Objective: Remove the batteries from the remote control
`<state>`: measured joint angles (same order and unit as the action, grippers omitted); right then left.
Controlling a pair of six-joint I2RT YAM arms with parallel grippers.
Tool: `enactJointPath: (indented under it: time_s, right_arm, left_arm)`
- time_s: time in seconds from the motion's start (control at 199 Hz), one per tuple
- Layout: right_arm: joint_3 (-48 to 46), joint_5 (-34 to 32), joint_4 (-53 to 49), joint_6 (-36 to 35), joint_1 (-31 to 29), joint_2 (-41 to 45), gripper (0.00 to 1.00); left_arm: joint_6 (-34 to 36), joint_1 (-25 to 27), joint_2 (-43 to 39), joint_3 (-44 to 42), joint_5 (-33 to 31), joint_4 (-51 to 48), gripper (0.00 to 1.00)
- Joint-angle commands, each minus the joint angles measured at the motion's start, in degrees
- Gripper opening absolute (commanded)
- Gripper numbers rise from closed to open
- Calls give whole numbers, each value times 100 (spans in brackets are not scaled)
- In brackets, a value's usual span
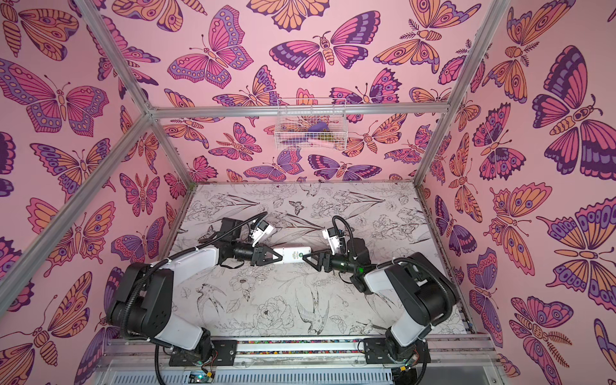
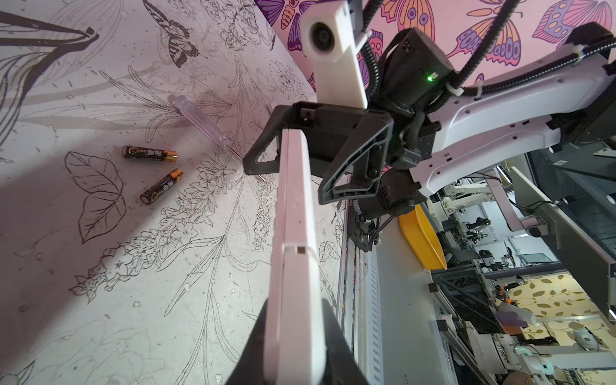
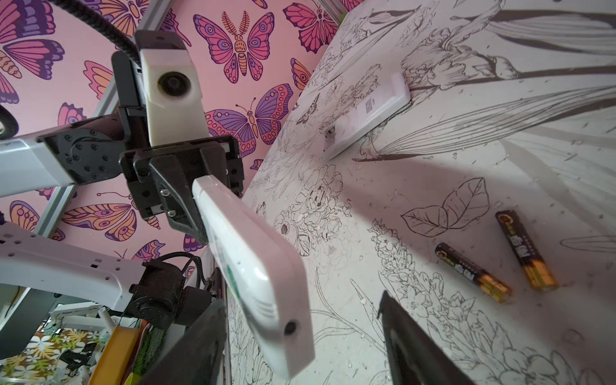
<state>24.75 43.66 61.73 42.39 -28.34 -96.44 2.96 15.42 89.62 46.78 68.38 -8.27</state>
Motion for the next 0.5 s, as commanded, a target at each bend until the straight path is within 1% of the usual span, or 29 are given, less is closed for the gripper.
enactJointPath:
  time_s: [0.0, 0.12, 0.241, 0.341, 0.396, 0.496]
  right_arm:
    - [125, 263, 1031, 586, -132, -340, 70]
    - [318, 336, 1175, 567, -262, -559, 66]
    - [462, 382, 1456, 756, -295, -737, 59]
    - [595, 531, 1753, 959, -329, -944, 51]
    - [602, 543, 1995, 1058, -330, -1057, 43]
    - [592, 473, 2014, 1100, -361, -1095, 33]
  left_arm:
    - [-152, 74, 163, 115, 401, 203, 0]
    - [-242, 123, 272, 164, 400, 214, 0]
    - [-248, 172, 309, 156, 416, 217, 0]
    - [-254, 182, 371, 147, 408, 244, 0]
    - [-277, 215, 391, 146, 383, 291, 0]
    - [-309, 253, 363, 139, 422, 289, 0]
